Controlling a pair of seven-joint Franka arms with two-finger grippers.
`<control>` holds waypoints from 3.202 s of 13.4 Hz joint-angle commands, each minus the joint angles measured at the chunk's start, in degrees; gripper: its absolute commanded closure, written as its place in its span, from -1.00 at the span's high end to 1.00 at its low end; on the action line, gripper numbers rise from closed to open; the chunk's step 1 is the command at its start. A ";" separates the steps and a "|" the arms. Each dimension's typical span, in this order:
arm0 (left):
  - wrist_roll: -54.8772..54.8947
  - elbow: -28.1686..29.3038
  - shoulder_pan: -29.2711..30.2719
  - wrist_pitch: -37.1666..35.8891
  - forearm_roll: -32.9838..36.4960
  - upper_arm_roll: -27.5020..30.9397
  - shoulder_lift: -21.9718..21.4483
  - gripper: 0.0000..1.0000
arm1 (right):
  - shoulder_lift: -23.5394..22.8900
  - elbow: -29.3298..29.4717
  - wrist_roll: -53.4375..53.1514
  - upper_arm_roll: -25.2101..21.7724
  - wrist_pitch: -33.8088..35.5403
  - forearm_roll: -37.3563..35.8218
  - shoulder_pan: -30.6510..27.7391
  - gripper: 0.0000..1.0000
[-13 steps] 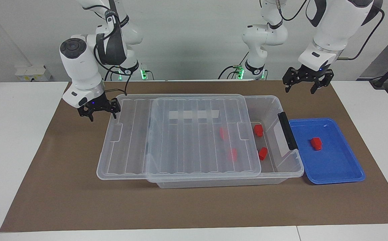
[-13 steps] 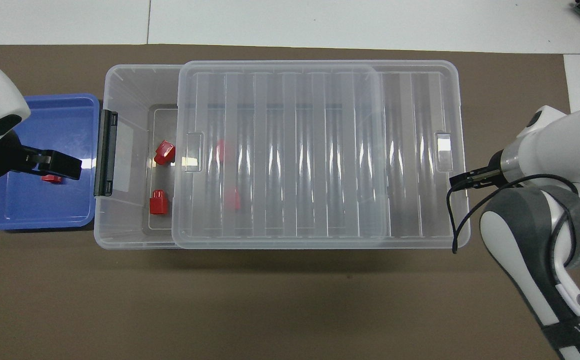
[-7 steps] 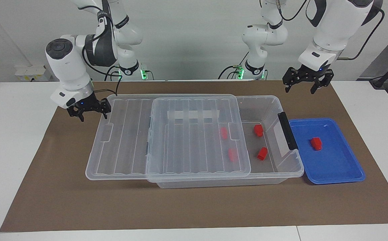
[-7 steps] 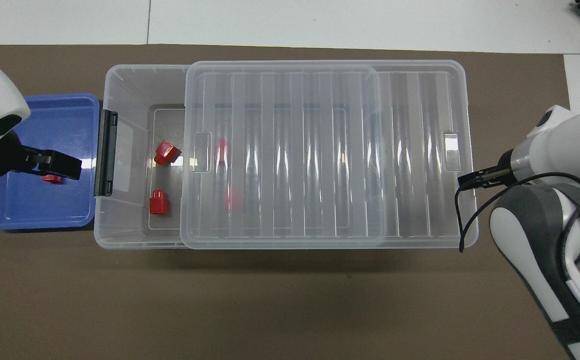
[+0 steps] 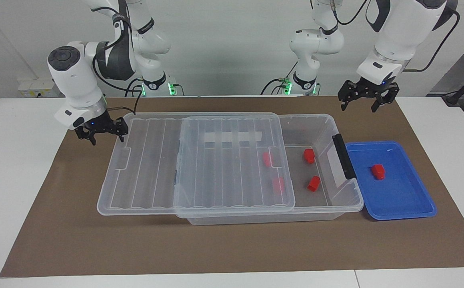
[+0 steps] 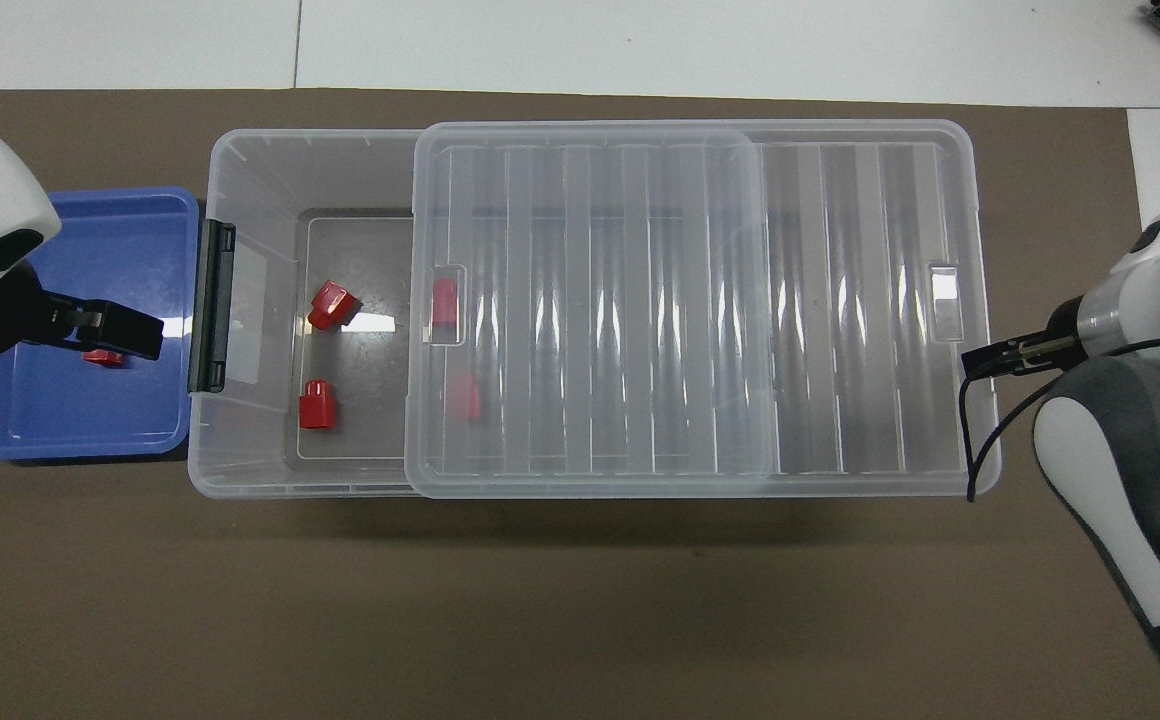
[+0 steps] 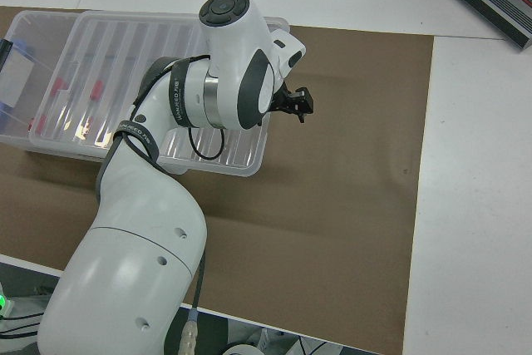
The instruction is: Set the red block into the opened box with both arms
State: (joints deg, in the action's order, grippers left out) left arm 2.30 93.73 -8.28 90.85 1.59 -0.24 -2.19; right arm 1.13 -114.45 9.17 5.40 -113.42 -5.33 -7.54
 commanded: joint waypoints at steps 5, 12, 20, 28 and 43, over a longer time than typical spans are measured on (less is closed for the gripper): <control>-0.10 1.81 0.20 0.55 -0.80 0.15 -1.59 1.00 | 2.64 2.30 -2.22 0.67 1.26 -0.11 0.16 0.98; -0.18 1.81 0.20 0.55 -0.80 0.15 -1.59 1.00 | 7.48 3.79 -10.66 2.15 7.06 3.31 0.16 1.00; -0.01 1.99 -0.68 -1.47 -0.80 -0.38 -1.86 1.00 | 1.86 19.25 -16.46 3.39 16.91 3.05 3.85 1.00; 1.02 5.76 7.10 6.17 -0.19 0.76 -2.92 1.00 | -3.33 26.83 -24.37 3.83 23.41 2.17 7.37 1.00; 11.53 21.23 19.80 47.84 -0.36 0.85 19.33 1.00 | 2.03 17.86 -24.03 3.57 22.89 3.05 6.05 1.00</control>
State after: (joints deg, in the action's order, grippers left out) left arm 17.08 113.21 11.18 138.10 1.48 0.96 18.66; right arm 1.68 -94.81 -14.40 8.51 -89.90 -3.01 -0.57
